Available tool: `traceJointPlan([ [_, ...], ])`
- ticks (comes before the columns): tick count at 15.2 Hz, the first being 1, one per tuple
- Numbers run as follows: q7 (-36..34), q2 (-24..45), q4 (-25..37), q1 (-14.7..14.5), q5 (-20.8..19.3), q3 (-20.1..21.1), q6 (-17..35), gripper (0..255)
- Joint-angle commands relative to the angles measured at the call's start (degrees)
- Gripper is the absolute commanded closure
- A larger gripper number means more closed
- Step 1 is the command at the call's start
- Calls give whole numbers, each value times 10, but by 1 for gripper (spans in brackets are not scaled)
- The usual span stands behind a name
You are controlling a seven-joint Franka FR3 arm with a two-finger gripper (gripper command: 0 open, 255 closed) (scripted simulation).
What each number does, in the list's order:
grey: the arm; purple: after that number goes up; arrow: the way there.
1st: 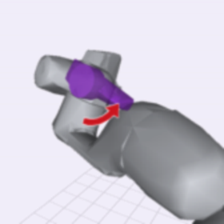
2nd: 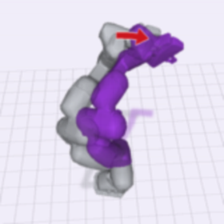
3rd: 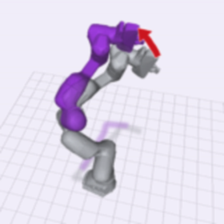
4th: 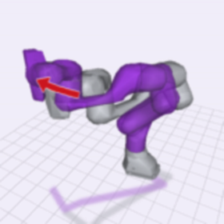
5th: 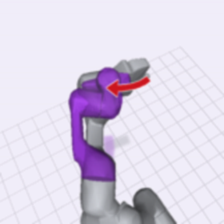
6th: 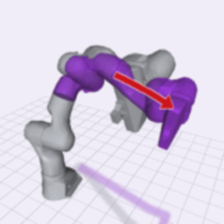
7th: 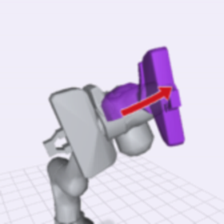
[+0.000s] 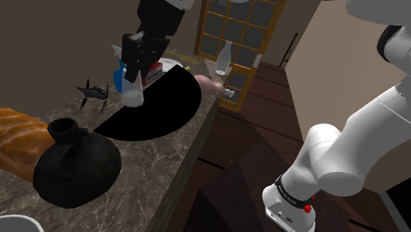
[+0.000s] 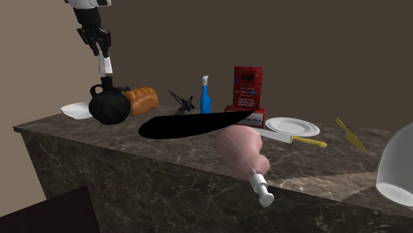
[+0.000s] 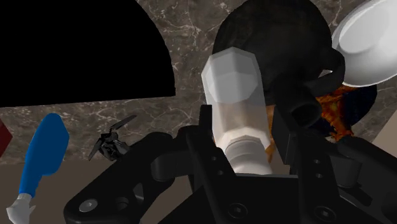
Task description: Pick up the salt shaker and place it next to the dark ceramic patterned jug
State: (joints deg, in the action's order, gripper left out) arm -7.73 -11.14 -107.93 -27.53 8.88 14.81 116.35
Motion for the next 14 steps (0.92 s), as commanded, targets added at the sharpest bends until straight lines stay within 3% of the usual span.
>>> traceJointPlan([
  [1, 2, 0, -16, 0, 1, 0, 16, 255],
  [14, 13, 3, -112, -4, 9, 4, 115, 255],
])
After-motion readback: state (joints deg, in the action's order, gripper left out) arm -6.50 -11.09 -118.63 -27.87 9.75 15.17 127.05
